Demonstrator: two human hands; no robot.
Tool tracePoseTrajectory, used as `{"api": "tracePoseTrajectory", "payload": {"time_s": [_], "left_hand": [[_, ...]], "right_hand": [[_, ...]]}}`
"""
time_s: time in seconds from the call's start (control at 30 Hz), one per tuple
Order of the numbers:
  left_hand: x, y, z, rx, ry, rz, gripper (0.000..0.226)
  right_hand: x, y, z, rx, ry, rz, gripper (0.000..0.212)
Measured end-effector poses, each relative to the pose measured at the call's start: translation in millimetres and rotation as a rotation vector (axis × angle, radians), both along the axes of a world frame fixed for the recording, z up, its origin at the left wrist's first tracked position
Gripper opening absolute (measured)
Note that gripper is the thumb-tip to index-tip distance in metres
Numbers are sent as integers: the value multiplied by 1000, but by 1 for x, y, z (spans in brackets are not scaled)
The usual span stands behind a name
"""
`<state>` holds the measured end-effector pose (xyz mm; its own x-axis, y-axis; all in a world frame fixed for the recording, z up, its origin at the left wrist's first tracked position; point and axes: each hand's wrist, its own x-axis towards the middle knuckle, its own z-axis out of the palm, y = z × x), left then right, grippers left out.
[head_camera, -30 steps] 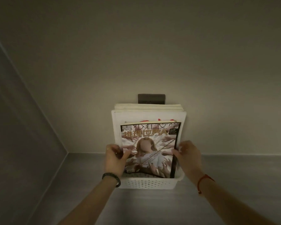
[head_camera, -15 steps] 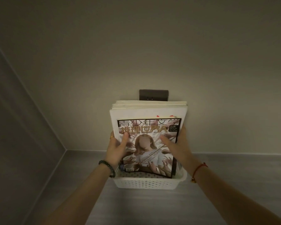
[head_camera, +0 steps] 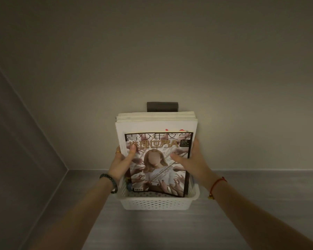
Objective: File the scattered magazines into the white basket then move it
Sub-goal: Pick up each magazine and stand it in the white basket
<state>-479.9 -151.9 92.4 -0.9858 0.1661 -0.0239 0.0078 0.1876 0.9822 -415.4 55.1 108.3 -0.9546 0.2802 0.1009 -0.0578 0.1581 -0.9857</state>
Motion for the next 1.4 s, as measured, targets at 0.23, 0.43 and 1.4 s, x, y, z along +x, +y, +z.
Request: {"api": "tracePoseTrajectory", "payload": {"time_s": [0.23, 0.43, 1.4], "left_hand": [[-9, 2, -8, -3, -50, 88, 57], [1, 11, -5, -47, -126, 117, 58], [400, 382, -60, -269, -234, -921, 55]], "right_hand": [[1, 5, -7, 31, 16, 89, 66], [2, 13, -2, -23, -45, 164, 71], [514, 247, -67, -163, -404, -796, 78]]}}
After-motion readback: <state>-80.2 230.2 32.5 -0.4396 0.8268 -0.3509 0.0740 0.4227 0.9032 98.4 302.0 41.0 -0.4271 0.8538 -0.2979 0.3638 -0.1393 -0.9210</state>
